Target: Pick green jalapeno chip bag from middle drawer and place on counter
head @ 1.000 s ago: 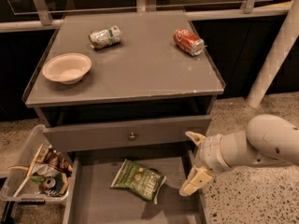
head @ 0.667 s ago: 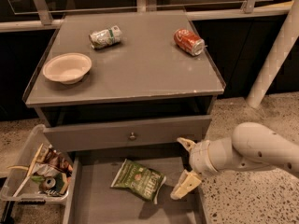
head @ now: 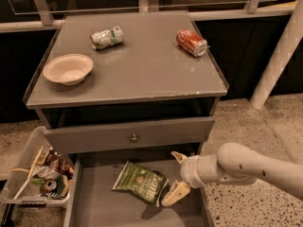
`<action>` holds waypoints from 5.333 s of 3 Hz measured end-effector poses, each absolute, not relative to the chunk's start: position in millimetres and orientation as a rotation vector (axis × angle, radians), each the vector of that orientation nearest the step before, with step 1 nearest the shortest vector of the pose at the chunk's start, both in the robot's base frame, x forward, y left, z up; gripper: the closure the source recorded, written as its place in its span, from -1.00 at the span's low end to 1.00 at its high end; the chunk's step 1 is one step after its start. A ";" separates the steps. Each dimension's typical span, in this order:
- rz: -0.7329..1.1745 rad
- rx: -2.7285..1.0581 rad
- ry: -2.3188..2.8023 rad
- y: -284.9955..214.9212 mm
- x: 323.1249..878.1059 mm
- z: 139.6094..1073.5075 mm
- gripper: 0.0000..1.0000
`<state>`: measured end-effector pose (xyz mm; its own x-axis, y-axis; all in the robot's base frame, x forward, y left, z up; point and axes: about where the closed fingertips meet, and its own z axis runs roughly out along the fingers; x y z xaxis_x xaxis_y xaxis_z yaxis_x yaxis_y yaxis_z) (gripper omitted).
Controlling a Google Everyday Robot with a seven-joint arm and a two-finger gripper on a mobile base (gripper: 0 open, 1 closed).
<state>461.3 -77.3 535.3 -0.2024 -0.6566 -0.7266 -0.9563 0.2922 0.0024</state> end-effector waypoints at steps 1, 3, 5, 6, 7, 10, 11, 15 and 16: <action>0.622 -1.437 1.944 -77.2 461.3 535.3 -1.00; 0.639 -1.399 1.936 -51.5 482.3 485.2 -1.00; 0.598 -1.334 1.948 -29.3 505.3 419.4 -1.00; 0.560 -1.328 1.953 -21.4 508.7 394.9 -1.00; 0.553 -1.319 1.959 -13.0 513.5 374.6 -1.00; 0.555 -1.317 1.961 -12.3 513.2 373.0 0.28; 0.555 -1.317 1.961 -12.3 513.2 373.0 0.76; 0.604 -1.306 1.820 -71.8 495.8 491.0 1.00; 0.551 -1.331 1.797 -98.0 491.9 537.4 1.00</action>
Offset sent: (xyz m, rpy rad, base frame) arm 0.0152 0.0202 -0.0420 0.0357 0.0162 -0.0171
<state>491.9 -98.0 537.4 -0.1114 -0.5747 -0.8108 -0.9305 0.3468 -0.1180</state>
